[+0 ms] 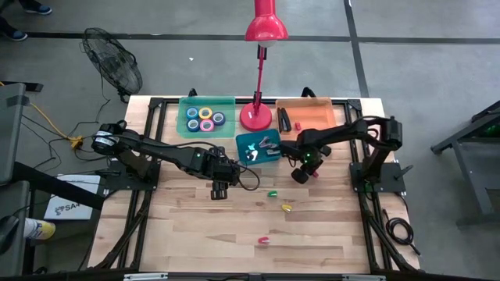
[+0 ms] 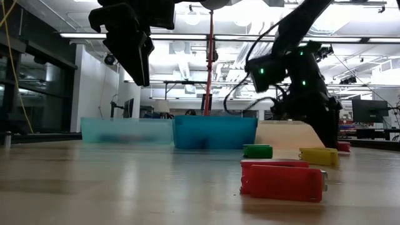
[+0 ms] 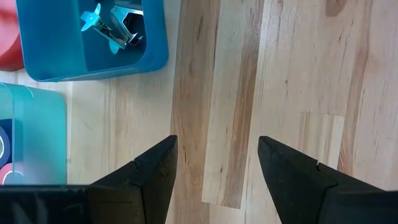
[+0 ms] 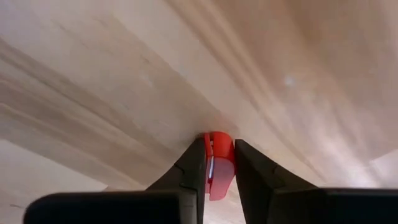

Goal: Pick and place Stapler, Stapler remover, tape
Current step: Put the top red stapler into the orange bin

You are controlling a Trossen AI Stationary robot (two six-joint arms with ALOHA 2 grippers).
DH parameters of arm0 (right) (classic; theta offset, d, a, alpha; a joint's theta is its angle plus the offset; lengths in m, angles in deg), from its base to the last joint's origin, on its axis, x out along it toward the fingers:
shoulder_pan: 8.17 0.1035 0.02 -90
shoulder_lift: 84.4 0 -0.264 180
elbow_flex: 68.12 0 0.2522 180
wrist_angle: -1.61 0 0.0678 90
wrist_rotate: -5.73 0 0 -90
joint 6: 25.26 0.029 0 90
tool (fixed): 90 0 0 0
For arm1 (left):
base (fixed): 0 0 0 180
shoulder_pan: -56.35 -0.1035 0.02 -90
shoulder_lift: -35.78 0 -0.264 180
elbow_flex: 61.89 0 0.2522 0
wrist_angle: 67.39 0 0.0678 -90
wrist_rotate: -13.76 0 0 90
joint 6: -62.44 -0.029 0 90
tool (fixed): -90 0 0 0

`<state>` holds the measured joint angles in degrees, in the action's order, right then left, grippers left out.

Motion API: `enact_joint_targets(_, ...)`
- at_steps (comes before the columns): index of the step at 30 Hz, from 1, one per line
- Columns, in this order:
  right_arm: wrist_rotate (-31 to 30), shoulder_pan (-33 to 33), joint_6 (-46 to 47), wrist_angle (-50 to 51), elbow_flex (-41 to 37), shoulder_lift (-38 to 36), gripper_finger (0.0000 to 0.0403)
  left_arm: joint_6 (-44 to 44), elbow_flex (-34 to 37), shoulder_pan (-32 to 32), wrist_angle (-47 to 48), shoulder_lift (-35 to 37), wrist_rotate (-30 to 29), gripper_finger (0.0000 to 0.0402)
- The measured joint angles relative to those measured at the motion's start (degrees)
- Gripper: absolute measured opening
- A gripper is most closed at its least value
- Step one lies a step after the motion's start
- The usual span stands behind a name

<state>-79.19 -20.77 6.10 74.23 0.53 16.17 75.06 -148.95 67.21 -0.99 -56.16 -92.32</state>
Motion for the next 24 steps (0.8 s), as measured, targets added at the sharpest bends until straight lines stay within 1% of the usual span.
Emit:
enact_joint_targets(3,-2.31,-0.02,0.72,0.7,0.63,-3.09,0.0054,-0.06,0.0,0.0,-0.03,0.0,0.0,0.0217)
enact_joint_targets(6,-6.62,-0.02,0.15,0.93,1.91,-6.46,0.0053,-0.13,0.0,0.0,-0.1,0.0,0.0,0.0217)
enact_joint_targets(8,-10.78,-0.04,-0.15,0.97,3.11,-8.87,0.0053,-0.13,0.0,0.01,-0.19,0.0,0.0,0.0217)
enact_joint_targets(11,-18.6,-0.8,-0.31,1.1,4.86,-11.5,0.0053,-0.13,0.0,0.01,-0.36,0.0,0.0,0.0217)
enact_joint_targets(13,-23.79,-1.76,-0.35,0.81,5.84,-12.56,0.0053,-0.13,0.0,0.0,-0.55,0.0,-0.01,0.0217)
enact_joint_targets(15,-27.75,-3.04,-1.32,-0.08,6.56,-13.05,0.0052,-0.13,0.0,-0.01,-0.62,0.0,0.0,0.0217)
enact_joint_targets(18,-31.26,-5.55,-4.31,-2.27,7.22,-12.79,0.0052,-0.13,0.0,-0.01,-0.64,0.0,-0.01,0.0217)
enact_joint_targets(20,-32.55,-7.56,-6.64,-4.42,7.24,-12.5,0.0052,-0.13,0.0,0.0,-0.67,0.0,-0.02,0.0217)
enact_joint_targets(24,-35.6,-12.4,-7.42,-6.13,7.26,-11.22,0.0052,0.61,0.0,0.01,-0.64,0.0,-0.02,0.0217)
